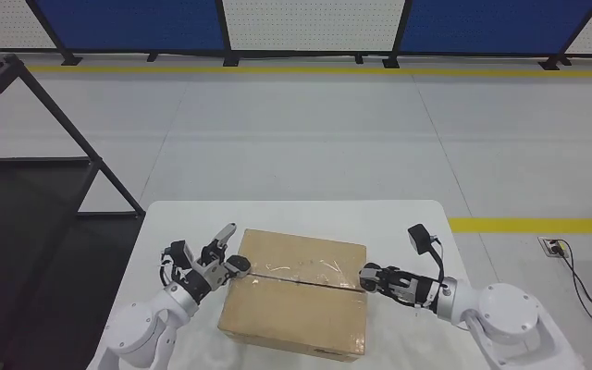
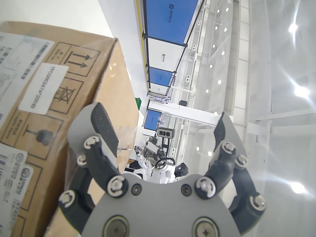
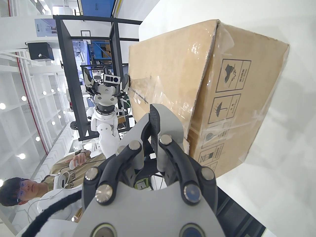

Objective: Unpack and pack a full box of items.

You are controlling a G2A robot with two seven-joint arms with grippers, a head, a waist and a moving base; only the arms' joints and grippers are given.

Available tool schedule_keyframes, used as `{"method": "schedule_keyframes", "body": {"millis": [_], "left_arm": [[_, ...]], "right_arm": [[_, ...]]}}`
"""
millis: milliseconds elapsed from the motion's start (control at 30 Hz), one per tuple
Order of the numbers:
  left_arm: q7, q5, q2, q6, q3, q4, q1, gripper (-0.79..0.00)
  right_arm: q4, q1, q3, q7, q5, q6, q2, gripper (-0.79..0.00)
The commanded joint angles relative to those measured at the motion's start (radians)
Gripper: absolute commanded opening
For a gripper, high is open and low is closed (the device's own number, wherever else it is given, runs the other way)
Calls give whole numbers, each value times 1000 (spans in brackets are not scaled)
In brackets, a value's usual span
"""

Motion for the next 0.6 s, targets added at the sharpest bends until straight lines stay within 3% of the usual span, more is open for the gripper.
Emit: {"method": "schedule_keyframes", "body": {"millis": [0,567], "left_arm": [[1,0,1,0,1,2,0,0],[5,-16,6,-9,-2,25,2,0]], "right_arm": [[1,2,-2,1,1,0,0,-785],[-11,17,-29,-11,-9,10,1,-785]]}}
